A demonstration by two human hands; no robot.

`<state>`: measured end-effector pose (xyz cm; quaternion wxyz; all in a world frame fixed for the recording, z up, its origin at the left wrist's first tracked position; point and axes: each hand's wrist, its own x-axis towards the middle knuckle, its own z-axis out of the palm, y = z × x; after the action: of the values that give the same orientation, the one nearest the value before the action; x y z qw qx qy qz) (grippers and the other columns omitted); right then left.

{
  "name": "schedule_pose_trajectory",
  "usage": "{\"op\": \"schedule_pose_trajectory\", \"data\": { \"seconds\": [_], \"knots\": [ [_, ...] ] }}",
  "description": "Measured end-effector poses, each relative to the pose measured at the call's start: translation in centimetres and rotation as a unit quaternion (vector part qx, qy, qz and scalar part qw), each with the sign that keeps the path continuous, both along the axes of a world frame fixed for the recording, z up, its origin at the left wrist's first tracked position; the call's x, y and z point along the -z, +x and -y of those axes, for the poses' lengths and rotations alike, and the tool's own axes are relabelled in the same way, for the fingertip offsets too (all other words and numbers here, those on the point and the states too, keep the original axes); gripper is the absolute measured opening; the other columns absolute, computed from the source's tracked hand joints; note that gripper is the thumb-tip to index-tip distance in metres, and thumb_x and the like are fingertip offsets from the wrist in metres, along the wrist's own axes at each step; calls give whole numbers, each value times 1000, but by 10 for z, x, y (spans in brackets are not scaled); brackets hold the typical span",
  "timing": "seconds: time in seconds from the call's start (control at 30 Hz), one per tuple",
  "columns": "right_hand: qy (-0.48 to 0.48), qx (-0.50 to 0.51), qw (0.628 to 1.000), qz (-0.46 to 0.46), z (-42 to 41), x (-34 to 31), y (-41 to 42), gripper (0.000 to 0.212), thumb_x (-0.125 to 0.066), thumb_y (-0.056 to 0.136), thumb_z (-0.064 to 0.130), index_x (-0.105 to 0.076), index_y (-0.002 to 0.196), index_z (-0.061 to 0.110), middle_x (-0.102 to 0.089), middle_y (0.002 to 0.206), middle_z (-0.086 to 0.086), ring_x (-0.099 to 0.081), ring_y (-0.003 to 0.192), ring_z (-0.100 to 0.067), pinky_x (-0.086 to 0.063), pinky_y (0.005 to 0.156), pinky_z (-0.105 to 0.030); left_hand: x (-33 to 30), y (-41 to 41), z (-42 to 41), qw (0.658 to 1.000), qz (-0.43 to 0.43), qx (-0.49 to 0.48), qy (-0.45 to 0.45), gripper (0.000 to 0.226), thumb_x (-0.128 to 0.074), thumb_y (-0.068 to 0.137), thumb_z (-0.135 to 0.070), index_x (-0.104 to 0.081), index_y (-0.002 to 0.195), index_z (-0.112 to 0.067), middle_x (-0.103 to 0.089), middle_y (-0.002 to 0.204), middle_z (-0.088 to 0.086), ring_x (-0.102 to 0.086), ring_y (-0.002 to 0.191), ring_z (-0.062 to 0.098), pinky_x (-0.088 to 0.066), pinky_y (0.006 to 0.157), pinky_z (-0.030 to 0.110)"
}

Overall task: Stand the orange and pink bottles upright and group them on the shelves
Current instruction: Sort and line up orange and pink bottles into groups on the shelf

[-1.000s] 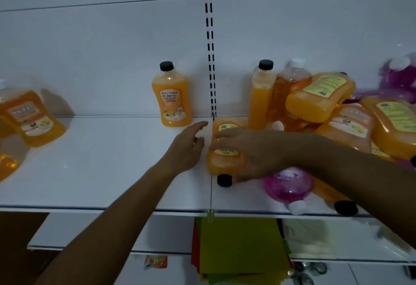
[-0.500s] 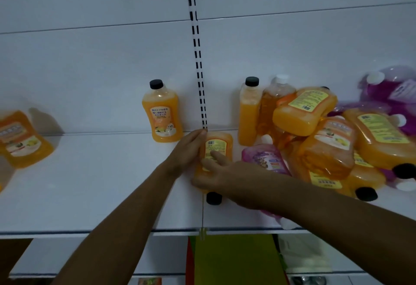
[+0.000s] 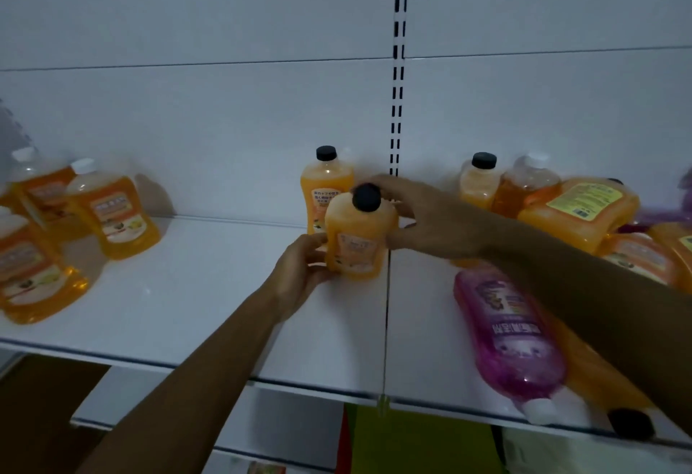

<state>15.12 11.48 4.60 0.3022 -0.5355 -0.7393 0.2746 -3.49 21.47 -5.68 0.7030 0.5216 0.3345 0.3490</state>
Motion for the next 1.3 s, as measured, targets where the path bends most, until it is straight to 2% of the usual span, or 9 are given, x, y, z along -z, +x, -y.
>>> {"op": "schedule_pose_trajectory", "data": {
  "seconds": [0.1,0.2,0.33,0.43,0.63,0.8,1.03,1.2,1.3],
  "knots": [
    [47,72,996,31,-23,1,-1,58,-75,81,21,-44,130,30,-56,119,8,-60,103,-12,-55,85,-30,0,-16,-2,996,-55,27,72,37,-58,86,2,-60,121,-8,-71,104,16,-69,97,30,-55,85,41],
    [75,119,989,55,-45,3,-7,60,-75,81,26,-45,133,27,-55,114,2,-59,96,-15,-53,74,-25,6,-24,-8,962,-204,-26,179,50,-80,76,-22,-61,122,-23,-70,104,3,-70,90,22,-57,75,31],
    [76,134,987,45,-66,10,-16,62,-75,81,27,-46,136,29,-56,117,2,-58,97,-14,-53,81,-30,15,-27,-20,932,-256,-78,244,65,-79,63,-56,-65,120,-29,-68,108,-6,-71,83,19,-60,78,41],
    [72,148,985,60,-76,12,-15,69,-74,81,29,-40,141,30,-55,126,1,-55,108,-16,-45,86,-27,15,-21,-25,910,-296,-82,278,49,-78,72,-49,-69,116,-29,-72,101,-9,-69,79,8,-56,74,24],
    [86,177,976,89,-73,3,6,66,-72,84,21,-40,140,31,-50,133,-2,-47,111,-11,-36,78,-17,13,21,-26,905,-279,-63,315,38,-76,79,-39,-69,114,-25,-72,104,-9,-67,88,5,-52,82,22],
    [94,201,970,97,-69,6,26,66,-72,83,15,-40,139,28,-52,131,-3,-47,105,-9,-36,64,-6,17,53,-31,897,-277,-103,329,31,-75,81,-30,-68,111,-21,-71,103,-8,-64,88,5,-43,73,14],
    [83,219,970,70,-76,21,31,69,-74,81,15,-41,141,25,-46,129,-5,-47,116,-17,-39,93,-24,26,54,-36,873,-298,-131,363,32,-77,79,-30,-65,106,-18,-66,94,-8,-64,85,12,-48,76,26],
    [112,239,957,123,-73,23,32,74,-76,79,21,-39,143,21,-45,126,-8,-51,112,-21,-38,89,-22,27,55,-24,832,-361,-157,390,24,-70,84,-37,-54,92,-21,-57,78,-9,-59,71,14,-46,64,28],
    [164,243,946,136,-53,15,38,65,-69,85,25,-39,143,18,-48,129,-7,-51,114,-17,-43,90,-26,26,58,-9,833,-323,-140,427,21,-71,84,-32,-54,81,-19,-57,71,-6,-58,66,14,-48,59,28]
  ]
}}
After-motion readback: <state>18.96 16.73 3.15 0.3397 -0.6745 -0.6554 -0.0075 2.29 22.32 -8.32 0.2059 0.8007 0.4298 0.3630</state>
